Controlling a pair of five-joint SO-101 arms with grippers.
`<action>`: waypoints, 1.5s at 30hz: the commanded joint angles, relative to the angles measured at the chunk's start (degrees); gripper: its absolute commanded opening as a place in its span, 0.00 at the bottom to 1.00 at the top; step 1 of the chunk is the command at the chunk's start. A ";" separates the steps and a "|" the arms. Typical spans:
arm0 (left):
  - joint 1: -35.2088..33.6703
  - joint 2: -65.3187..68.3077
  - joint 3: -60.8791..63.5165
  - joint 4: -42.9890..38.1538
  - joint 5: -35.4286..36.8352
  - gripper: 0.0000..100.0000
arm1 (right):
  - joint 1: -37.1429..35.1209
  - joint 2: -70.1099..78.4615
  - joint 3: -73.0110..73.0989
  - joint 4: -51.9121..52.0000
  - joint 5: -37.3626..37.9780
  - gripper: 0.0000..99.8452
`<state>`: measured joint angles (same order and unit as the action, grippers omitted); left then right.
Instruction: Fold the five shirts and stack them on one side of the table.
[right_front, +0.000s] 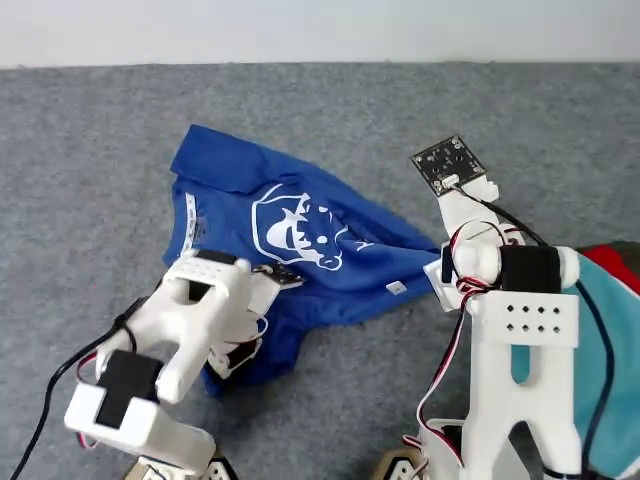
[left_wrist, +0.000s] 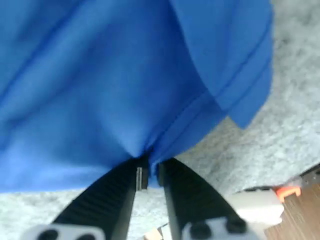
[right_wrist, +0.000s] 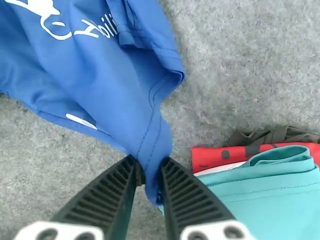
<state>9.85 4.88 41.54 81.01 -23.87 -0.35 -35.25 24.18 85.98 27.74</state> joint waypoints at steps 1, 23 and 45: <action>-0.26 -0.26 -9.36 5.27 -1.05 0.01 | 0.75 -1.45 -0.26 -1.10 0.00 0.01; -0.62 -20.40 -34.77 19.43 4.48 0.01 | 1.10 -2.07 -0.44 -2.33 -0.09 0.01; -21.63 -58.37 -35.74 19.25 4.84 0.01 | 1.19 -1.45 -15.82 4.97 0.00 0.01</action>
<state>-10.20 -50.07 9.01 99.82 -18.24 0.18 -35.78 14.77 90.11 27.82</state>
